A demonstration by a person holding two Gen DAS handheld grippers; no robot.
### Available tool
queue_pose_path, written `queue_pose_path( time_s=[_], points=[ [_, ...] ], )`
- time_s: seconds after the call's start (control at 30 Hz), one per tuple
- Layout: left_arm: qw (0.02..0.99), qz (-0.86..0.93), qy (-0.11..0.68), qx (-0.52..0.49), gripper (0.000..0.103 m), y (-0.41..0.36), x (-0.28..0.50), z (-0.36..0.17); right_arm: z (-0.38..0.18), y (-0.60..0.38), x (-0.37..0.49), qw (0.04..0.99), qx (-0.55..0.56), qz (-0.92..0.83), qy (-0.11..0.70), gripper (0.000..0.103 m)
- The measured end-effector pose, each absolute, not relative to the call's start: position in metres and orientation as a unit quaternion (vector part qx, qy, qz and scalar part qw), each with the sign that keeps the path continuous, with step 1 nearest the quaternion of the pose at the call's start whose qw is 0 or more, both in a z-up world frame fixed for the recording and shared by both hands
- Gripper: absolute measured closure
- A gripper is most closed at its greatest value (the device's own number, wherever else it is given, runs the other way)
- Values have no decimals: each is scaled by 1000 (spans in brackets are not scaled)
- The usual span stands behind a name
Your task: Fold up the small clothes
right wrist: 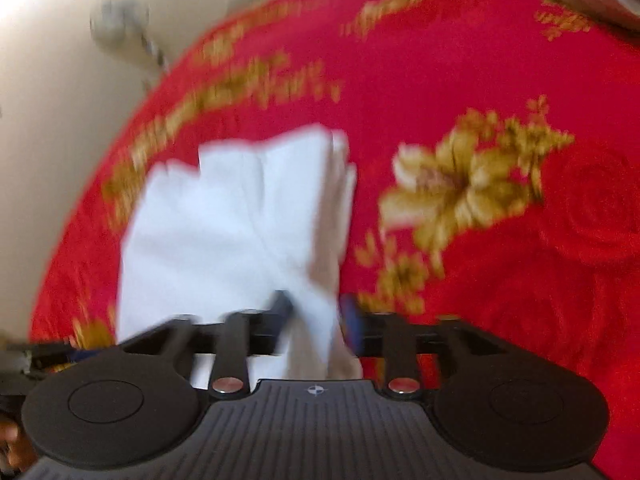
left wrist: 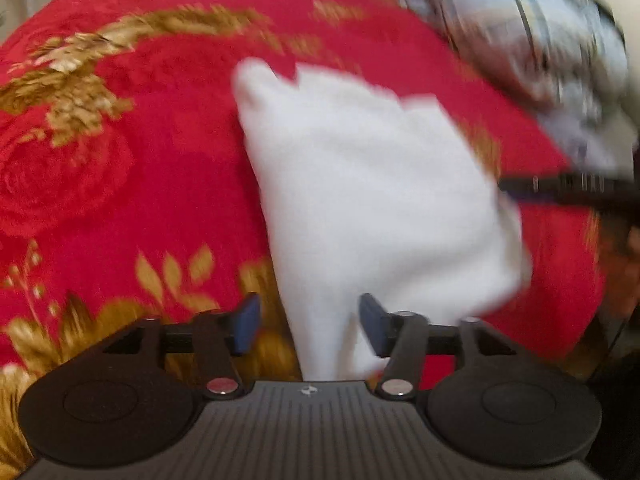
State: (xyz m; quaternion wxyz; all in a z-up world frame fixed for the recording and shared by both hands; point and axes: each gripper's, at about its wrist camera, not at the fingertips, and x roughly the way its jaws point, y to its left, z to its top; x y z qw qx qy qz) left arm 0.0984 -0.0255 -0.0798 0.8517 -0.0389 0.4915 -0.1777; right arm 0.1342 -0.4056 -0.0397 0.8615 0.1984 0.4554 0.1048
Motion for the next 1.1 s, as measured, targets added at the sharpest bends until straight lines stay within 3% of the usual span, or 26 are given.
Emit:
queue_pose_path(
  time_s=[0.03,0.23,0.47,0.5,0.53,0.63,0.67,1.0,1.1],
  points=[
    [858,-168,482,-60,35,-20,106,-77,-37,-405,137,869,199,96,443,42],
    [846,-145,467,-211,35,-1,163,-87,-56,-399,165,854,227,66,464,42],
    [817,-154,491,-262,31,-19,201,-128,-79,-387,184,840,241,55,484,41],
    [819,-154,489,-258,31,-23,202,-127,-81,-387,186,839,245,57,482,47],
    [824,-149,487,-248,36,-27,203,-126,-82,-386,186,839,250,62,480,63],
    [838,-159,479,-207,71,-34,201,-119,-78,-383,187,842,256,72,469,77],
    [842,-166,472,-200,73,-32,198,-111,-75,-381,187,846,252,73,464,78],
    [899,-132,390,-152,73,58,160,-10,-29,-309,193,868,262,190,377,82],
    [906,-108,375,-162,66,102,150,2,-18,-273,197,870,250,235,353,82]
  ],
)
